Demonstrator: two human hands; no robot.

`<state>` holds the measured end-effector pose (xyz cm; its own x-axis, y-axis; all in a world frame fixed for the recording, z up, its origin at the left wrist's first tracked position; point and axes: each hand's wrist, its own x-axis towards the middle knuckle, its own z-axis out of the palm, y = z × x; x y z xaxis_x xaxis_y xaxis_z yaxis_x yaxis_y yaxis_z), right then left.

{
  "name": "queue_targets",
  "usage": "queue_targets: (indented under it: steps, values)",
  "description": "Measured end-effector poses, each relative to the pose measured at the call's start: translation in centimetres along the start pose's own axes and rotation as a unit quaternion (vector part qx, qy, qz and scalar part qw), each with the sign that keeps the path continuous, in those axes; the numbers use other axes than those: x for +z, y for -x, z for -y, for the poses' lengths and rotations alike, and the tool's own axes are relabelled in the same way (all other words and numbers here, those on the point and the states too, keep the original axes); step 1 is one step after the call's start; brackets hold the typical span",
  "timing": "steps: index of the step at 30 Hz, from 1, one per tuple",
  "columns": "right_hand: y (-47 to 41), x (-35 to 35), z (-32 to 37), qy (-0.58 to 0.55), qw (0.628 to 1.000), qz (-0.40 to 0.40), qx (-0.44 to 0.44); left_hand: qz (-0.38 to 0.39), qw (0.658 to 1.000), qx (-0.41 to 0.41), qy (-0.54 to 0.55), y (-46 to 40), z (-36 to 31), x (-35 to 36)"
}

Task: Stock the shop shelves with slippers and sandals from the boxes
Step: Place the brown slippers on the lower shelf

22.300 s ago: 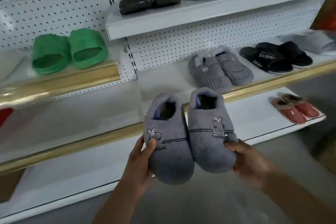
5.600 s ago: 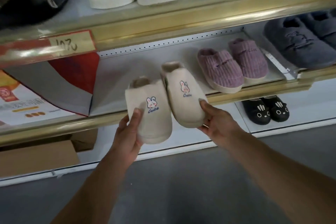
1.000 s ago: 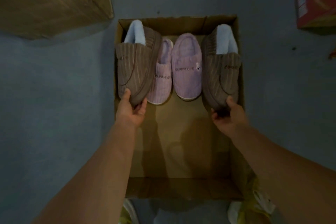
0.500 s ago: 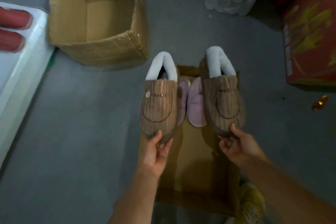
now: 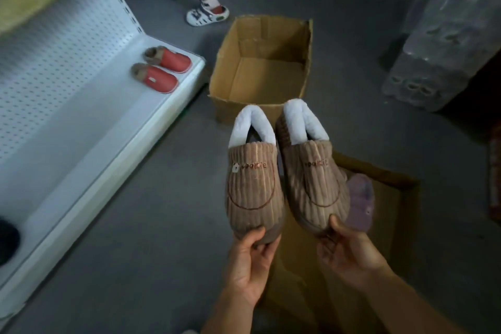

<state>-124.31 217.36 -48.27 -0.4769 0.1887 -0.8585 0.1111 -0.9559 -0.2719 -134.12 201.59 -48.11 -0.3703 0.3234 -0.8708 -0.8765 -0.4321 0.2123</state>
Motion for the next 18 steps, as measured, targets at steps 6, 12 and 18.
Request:
queue_targets:
  steps: [6, 12, 18]
  values:
    - [1.1, 9.3, -4.6, 0.044, 0.998, 0.031, 0.039, -0.009, 0.998, 0.048, -0.029, 5.0, -9.5, -2.0]
    - [1.3, 18.6, -9.0, 0.059, 0.996, 0.063, 0.002, 0.013, 0.993, 0.113, -0.042, 7.9, -18.9, -3.9]
    - [1.5, 26.8, -12.5, 0.107, 0.993, 0.048, -0.009, 0.033, 0.989, 0.132, -0.055, 10.5, -27.4, -5.7]
